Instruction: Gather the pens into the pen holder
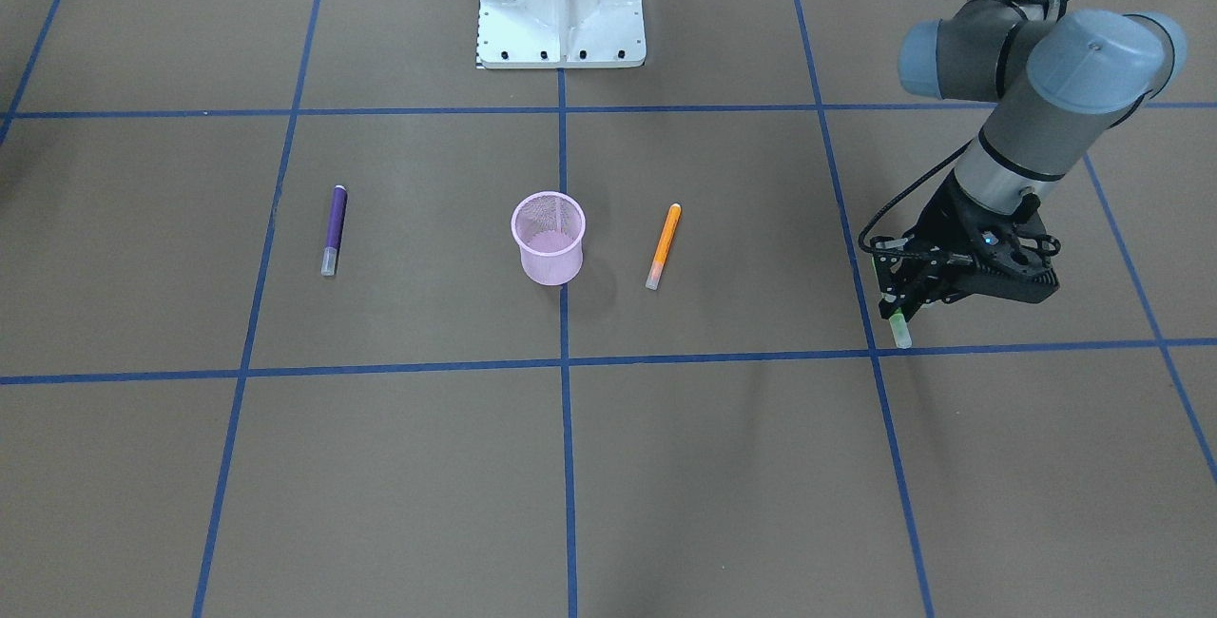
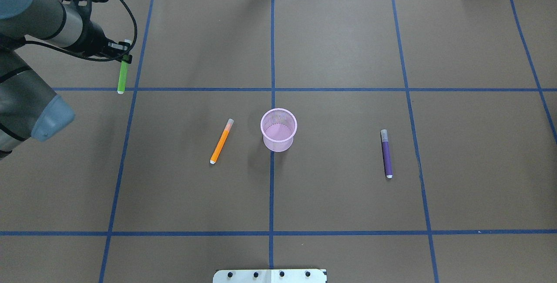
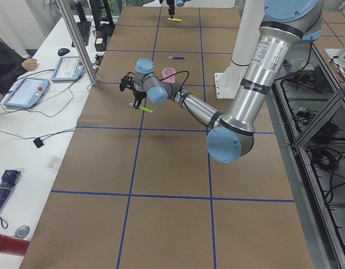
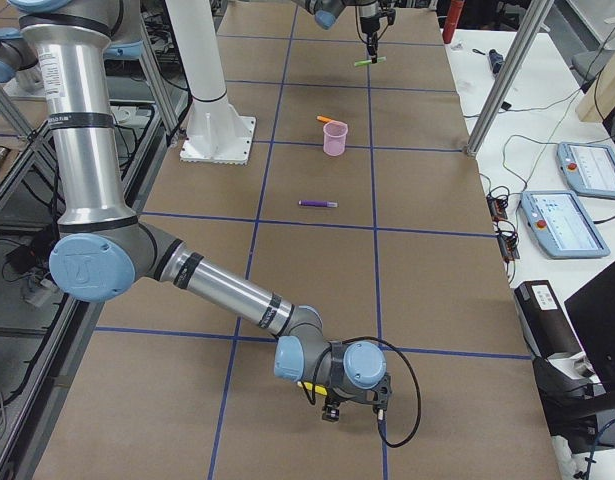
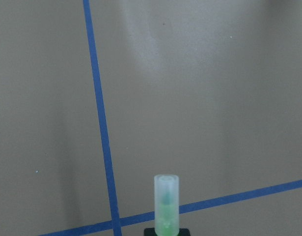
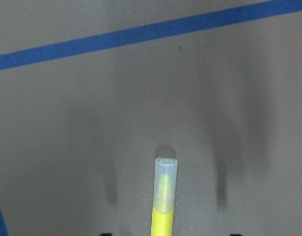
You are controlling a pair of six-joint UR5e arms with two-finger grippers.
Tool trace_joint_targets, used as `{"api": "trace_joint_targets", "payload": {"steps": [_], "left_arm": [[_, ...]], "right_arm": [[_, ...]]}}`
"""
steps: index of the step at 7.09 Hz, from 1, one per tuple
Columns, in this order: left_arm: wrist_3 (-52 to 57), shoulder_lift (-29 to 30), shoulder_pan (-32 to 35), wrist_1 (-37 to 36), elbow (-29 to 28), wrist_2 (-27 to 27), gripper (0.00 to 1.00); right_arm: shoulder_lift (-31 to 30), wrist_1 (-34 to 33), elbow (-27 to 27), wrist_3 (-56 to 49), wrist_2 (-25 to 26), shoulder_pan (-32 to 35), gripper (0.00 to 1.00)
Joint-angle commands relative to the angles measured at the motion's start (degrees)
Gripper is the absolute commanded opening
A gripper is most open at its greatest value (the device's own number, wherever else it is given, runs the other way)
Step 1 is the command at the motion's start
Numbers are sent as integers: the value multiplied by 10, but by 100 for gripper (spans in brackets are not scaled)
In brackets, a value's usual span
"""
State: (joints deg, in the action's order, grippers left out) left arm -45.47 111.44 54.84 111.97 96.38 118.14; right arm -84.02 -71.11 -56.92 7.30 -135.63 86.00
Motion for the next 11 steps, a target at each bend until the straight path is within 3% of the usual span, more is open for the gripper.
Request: {"api": "trace_joint_targets", "payload": {"steps": [1, 3, 4, 8, 10, 11], "left_arm": [[0, 0, 0, 0, 0, 0, 0], [-1, 0, 0, 0, 0, 0, 0], [-1, 0, 0, 0, 0, 0, 0], [-1, 0, 0, 0, 0, 0, 0], [0, 0, 0, 1, 0, 0, 0], [-1, 0, 0, 1, 0, 0, 0]], "right_arm": [[1, 1, 0, -1, 18, -11, 84], [1, 1, 1, -1, 19, -11, 80], [0, 1, 2, -1, 19, -11, 71], [-1, 0, 6, -1, 21, -14, 68], [-1, 0, 8, -1, 21, -14, 51], [-1, 0, 10, -1, 21, -14, 50]]}}
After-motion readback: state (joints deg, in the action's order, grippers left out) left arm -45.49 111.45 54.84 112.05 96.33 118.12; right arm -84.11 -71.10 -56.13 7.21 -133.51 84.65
